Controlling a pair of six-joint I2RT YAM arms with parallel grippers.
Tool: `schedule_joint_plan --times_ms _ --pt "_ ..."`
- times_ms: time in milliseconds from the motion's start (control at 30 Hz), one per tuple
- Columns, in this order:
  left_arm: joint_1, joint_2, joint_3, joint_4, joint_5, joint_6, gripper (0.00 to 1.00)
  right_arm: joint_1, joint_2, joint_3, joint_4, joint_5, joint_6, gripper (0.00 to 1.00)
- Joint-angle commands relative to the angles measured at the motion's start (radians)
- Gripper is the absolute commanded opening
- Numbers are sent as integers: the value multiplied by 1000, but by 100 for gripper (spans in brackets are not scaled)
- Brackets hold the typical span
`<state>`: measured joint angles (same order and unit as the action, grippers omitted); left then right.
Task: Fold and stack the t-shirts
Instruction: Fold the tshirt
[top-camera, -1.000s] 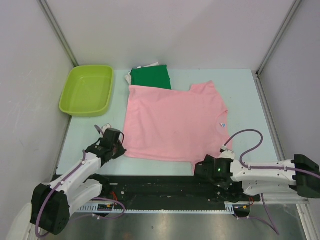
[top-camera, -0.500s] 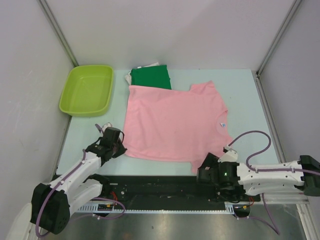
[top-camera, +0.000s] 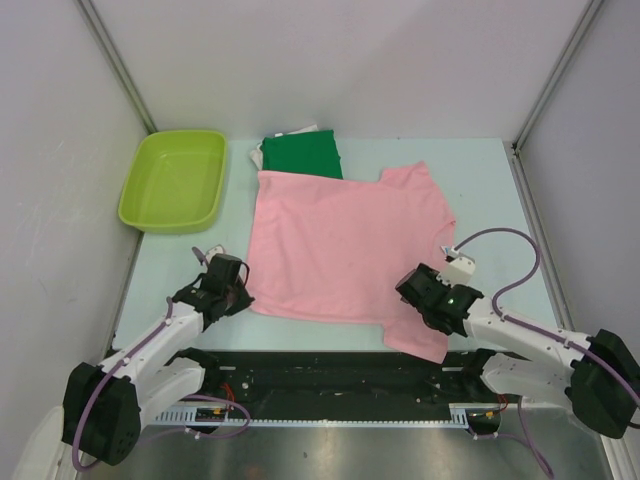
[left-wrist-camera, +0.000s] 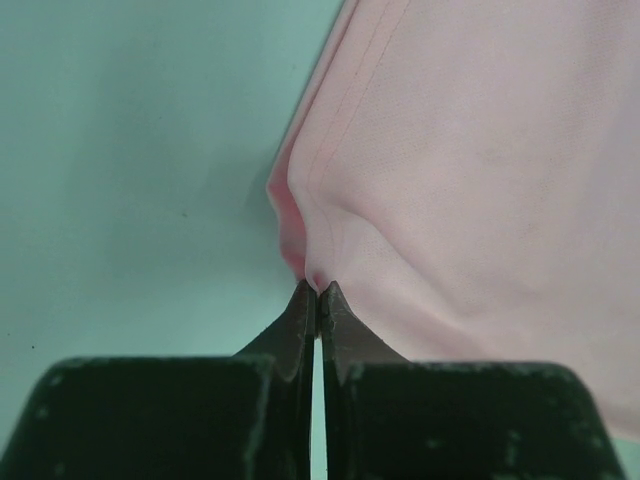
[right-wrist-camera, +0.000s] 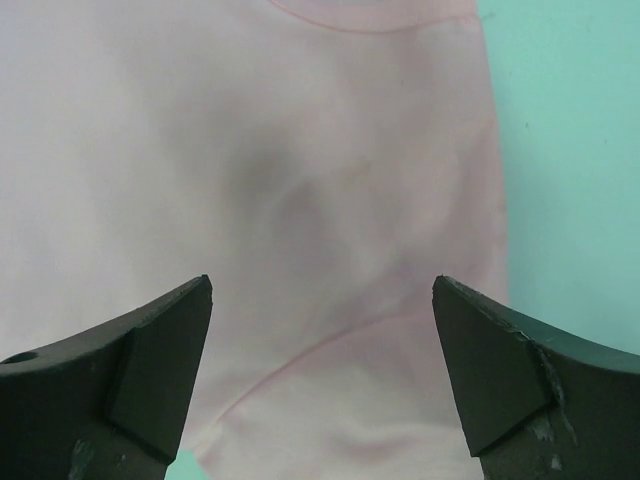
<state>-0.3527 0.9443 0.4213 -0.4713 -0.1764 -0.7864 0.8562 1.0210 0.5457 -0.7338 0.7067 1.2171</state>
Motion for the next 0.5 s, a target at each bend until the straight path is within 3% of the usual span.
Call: schedule_joint_plan --times_ms 0,200,467 --pt "8 5 40 39 2 22 0 -81 56 16 177 1 -204 97" --pt "8 5 33 46 9 27 0 -195 76 -70 406 -78 -289 97" --pt "8 8 39 51 11 27 0 -327 94 -101 548 -246 -402 97"
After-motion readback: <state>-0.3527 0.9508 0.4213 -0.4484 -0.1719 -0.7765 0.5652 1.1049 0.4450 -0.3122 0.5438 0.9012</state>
